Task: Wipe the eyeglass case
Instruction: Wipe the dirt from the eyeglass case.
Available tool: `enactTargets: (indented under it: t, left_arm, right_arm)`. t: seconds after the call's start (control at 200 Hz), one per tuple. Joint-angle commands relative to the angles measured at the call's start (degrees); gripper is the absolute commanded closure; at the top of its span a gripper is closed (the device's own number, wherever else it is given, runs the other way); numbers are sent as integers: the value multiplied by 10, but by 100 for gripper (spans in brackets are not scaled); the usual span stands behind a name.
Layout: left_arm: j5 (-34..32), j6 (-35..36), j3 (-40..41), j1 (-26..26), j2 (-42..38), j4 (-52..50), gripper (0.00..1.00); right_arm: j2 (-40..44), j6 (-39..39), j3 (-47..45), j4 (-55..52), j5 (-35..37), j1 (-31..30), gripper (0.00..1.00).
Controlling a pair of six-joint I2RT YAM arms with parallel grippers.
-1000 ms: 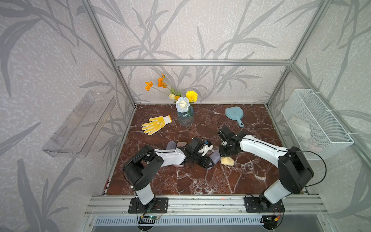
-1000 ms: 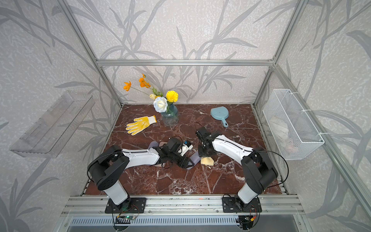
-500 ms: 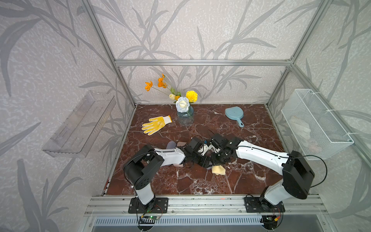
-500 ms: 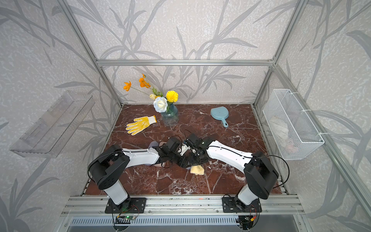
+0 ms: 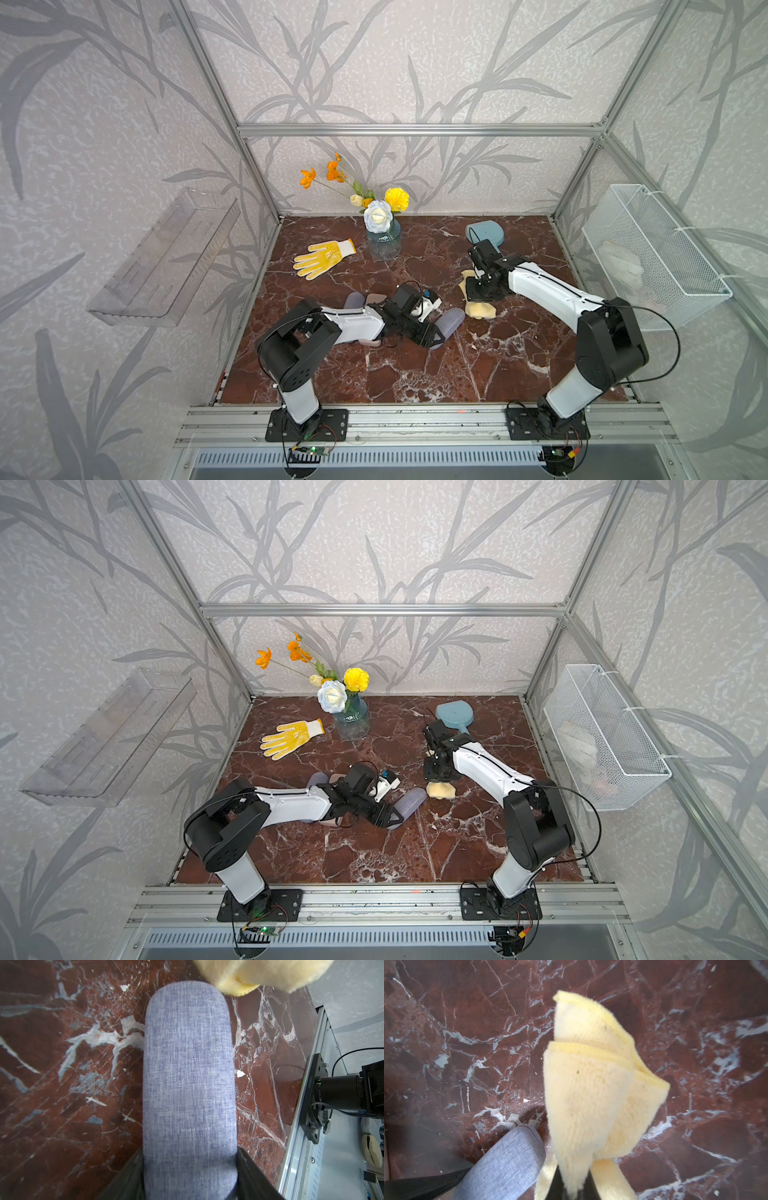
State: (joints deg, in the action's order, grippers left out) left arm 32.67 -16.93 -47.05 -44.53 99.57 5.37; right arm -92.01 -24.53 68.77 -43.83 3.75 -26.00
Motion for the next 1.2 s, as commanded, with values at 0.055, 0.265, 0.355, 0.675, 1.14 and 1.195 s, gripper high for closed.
enactTargets:
  t: [0.055,0.265,0.355,0.675,1.14,1.195]
  left_arm:
    - [-28,0,17,-7,25,-75,100]
    - [-119,6,40,-24,-10,-72,100]
    - [-174,23,48,-53,-31,-74,100]
    - [-220,41,43,-89,-33,-84,100]
    - [-343,58,47,-156,-54,-90,100]
    - [-358,58,54,-163,-61,-85,100]
  right_arm:
    - [69,19,-2,-73,-32,-55,100]
    - [66,-115,-94,52,-256,-87,100]
    - [29,-126,-104,78,-281,-83,100]
    - [-20,32,-27,-74,72,13,100]
    - [-1,-116,-70,69,-302,-94,100]
    - [-15,-116,-87,84,-320,-83,100]
